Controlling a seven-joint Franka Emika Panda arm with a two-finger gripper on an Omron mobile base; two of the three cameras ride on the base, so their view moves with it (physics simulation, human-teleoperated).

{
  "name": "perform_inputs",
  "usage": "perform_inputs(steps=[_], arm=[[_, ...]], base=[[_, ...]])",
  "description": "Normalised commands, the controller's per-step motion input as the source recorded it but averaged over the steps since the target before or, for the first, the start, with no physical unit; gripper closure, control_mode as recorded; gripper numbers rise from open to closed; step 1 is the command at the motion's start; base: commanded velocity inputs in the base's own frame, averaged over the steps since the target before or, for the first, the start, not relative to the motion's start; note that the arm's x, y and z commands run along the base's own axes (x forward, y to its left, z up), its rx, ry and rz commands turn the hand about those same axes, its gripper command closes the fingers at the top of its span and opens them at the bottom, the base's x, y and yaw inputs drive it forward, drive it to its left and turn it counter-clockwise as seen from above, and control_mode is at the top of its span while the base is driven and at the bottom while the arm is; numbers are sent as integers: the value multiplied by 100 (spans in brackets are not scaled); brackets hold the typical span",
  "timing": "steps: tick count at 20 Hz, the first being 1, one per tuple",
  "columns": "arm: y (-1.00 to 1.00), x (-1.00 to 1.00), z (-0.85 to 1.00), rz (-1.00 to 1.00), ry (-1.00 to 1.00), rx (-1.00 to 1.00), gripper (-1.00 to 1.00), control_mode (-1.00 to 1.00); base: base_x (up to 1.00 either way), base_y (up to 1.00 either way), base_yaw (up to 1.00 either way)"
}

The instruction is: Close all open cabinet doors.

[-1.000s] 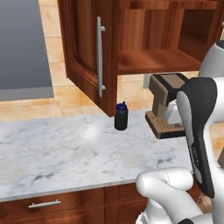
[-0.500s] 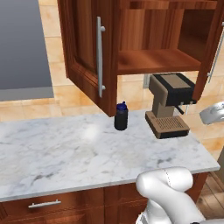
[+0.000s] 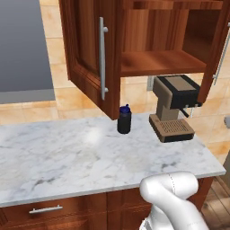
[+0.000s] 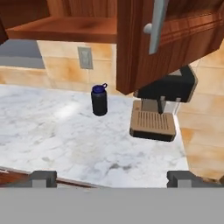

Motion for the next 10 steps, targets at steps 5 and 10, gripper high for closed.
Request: perform_inputs(steps=[5,10], arm=[[-45,15,0,6,-23,11,-100,-100],[-61,44,1,5,-16,18,-100,-100]], base=[[0,0,0],[0,0,0]])
